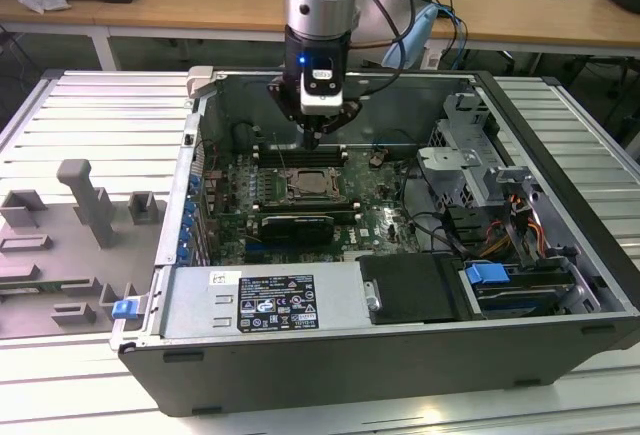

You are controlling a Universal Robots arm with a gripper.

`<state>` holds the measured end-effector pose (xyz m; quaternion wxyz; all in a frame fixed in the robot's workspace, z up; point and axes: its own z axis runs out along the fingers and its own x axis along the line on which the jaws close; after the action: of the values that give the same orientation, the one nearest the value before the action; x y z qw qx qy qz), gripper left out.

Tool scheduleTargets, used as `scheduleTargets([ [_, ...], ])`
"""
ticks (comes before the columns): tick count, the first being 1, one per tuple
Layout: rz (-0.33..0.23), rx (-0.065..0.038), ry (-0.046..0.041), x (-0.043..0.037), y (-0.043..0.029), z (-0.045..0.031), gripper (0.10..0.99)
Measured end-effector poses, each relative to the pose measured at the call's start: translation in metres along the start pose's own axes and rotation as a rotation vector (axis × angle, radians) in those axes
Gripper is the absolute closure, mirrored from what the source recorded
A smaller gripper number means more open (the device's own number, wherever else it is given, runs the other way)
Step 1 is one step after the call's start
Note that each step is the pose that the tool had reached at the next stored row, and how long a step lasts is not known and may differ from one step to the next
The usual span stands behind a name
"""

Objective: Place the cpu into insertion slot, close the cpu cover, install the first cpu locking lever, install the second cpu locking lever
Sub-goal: 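Install the first cpu locking lever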

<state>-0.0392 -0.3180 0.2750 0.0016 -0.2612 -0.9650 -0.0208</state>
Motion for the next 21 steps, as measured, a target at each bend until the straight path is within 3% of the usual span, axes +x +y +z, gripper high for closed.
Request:
scheduleTargets([
  [6,-0.073,0.001,0.0028,0.0000,0.0000,0.0000,0.980],
  [12,-0.179,0.002,0.0071,0.0000,0.0000,0.0000,0.980],
  [21,-0.403,0.006,0.0159,0.0000,0.0000,0.0000,0.980],
])
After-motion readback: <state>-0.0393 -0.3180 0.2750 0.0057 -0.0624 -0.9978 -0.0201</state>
